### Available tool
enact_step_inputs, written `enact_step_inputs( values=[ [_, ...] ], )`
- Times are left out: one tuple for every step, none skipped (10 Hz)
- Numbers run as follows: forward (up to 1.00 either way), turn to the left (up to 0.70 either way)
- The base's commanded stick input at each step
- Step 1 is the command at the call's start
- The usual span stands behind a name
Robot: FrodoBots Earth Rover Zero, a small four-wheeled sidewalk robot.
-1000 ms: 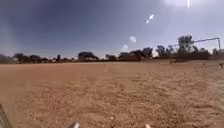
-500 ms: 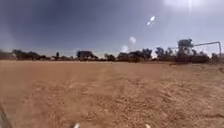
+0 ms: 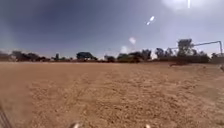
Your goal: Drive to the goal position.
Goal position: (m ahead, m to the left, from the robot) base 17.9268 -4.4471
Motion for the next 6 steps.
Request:
enact_step_inputs(
  values=[
    [0.45,0.0],
    [0.45,0.0],
    [0.45,0.0],
    [0.45,0.0],
    [0.45,0.0],
    [0.45,0.0]
  ],
)
